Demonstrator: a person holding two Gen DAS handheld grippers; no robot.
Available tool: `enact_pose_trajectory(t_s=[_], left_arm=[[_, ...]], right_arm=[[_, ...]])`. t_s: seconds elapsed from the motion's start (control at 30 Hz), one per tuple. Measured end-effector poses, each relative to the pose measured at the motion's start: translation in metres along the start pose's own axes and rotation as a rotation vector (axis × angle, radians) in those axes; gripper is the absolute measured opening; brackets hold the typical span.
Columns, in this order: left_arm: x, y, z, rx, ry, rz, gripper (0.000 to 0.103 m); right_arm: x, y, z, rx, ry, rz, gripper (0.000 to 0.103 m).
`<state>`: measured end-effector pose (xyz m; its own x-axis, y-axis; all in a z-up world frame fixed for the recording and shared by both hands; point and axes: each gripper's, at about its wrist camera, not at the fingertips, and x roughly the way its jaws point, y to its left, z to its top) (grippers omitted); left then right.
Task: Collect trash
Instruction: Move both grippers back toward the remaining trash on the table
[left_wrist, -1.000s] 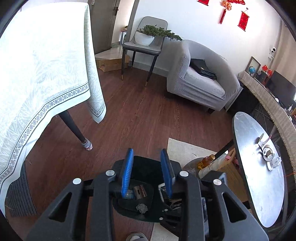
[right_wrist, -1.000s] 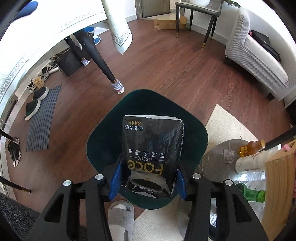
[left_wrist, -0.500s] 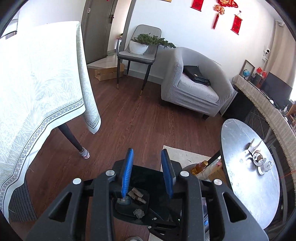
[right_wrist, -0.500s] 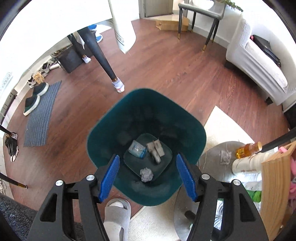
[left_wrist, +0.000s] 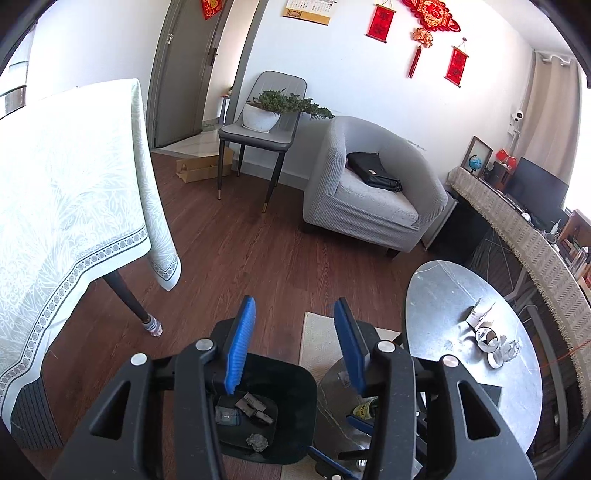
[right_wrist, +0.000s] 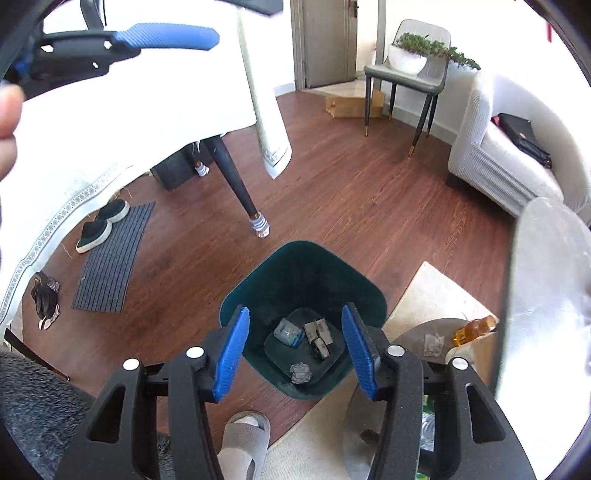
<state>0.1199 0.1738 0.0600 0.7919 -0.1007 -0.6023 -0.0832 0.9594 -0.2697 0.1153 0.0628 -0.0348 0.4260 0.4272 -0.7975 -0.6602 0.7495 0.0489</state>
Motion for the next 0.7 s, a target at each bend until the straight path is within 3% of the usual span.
enact_pose_trajectory(t_s=[0.37, 0.7], left_arm=[[0.019, -0.074, -0.005, 0.055, 0.018, -0.104, 0.051], [0.043, -0.151, -0.022, 0.106, 0.079, -0.224, 0.05]], right_arm=[[-0.061, -0.059, -0.024, 0.089, -0.078, -0.097, 0.049], [-0.114, -0.131, -0.066, 0.209, -0.118, -0.223, 0.049]])
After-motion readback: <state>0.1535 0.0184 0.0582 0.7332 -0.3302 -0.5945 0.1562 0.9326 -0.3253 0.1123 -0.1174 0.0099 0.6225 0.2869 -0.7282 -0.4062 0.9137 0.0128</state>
